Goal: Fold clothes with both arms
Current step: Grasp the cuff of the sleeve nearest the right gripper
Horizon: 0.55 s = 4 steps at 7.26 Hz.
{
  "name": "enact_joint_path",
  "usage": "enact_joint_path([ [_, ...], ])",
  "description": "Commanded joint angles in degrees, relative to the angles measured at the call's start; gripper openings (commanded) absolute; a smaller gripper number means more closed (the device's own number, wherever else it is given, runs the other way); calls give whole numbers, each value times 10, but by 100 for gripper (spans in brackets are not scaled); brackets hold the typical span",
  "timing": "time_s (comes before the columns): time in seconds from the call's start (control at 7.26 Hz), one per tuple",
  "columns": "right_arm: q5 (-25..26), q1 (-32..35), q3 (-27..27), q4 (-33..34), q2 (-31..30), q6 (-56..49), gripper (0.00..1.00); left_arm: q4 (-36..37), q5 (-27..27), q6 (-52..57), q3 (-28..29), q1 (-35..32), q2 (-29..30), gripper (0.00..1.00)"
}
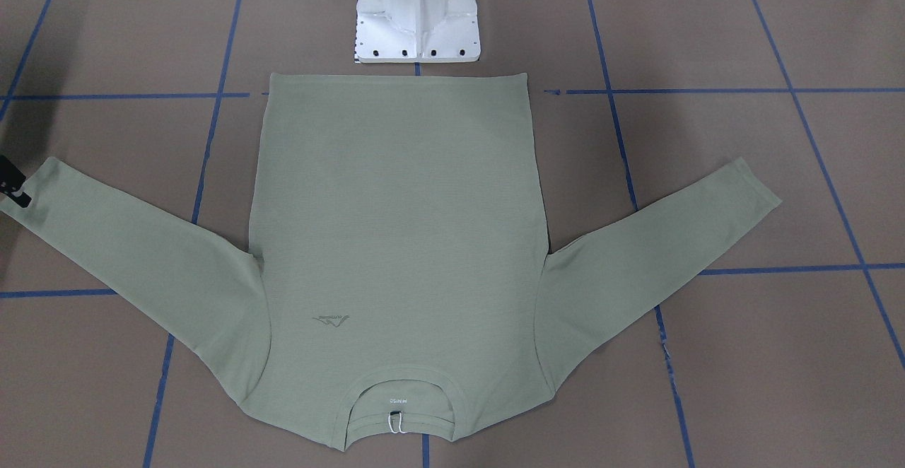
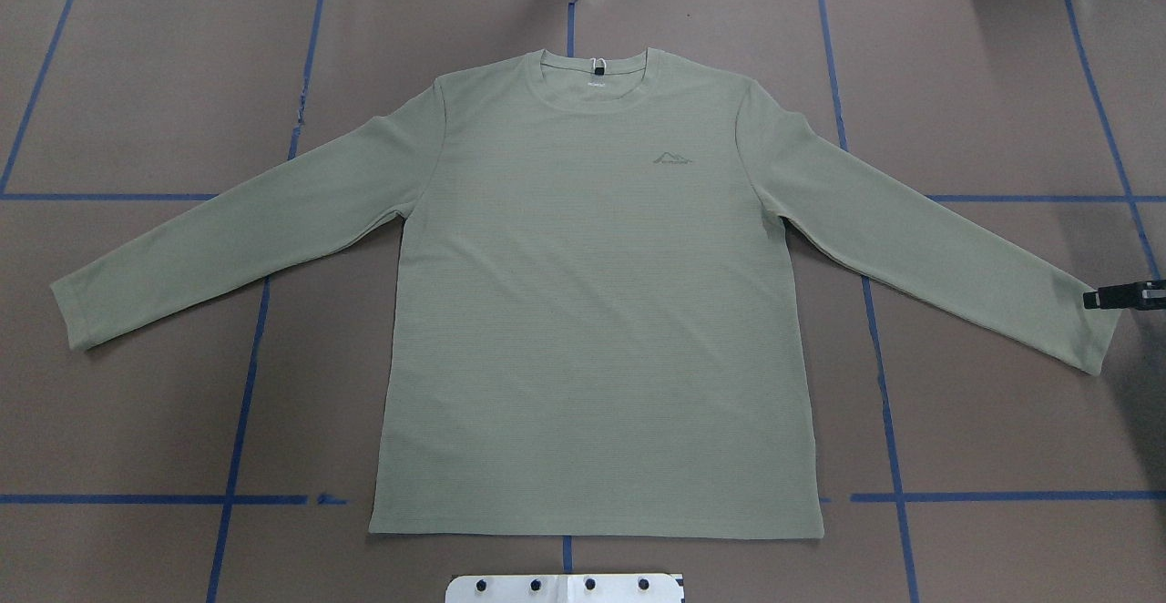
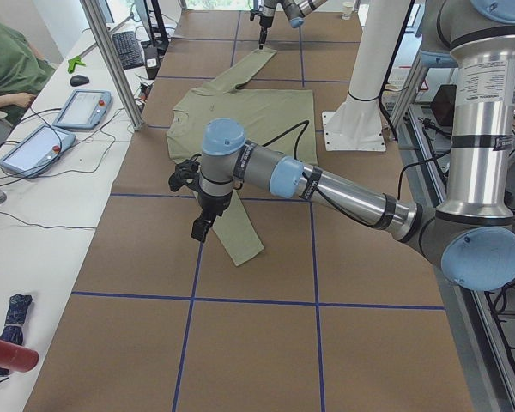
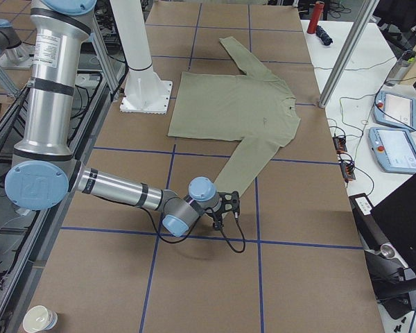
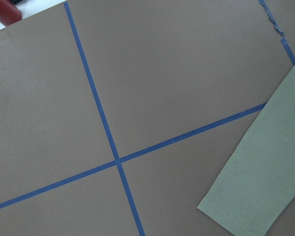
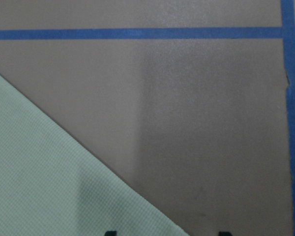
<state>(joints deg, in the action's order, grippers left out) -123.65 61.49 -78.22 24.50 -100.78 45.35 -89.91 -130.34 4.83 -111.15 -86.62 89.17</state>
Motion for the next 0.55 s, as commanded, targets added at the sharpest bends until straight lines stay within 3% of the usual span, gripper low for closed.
enact_joint_path([
  [0.0, 0, -6, 0, 0, -5, 0, 58, 0, 0, 0, 0, 0, -1, 100],
  [0.28, -3, -6, -10, 0, -3, 0, 0, 0, 0, 0, 0, 0, -2, 100],
  [0.41, -7, -5, -28, 8, -4, 1, 0, 0, 0, 0, 0, 0, -2, 100],
])
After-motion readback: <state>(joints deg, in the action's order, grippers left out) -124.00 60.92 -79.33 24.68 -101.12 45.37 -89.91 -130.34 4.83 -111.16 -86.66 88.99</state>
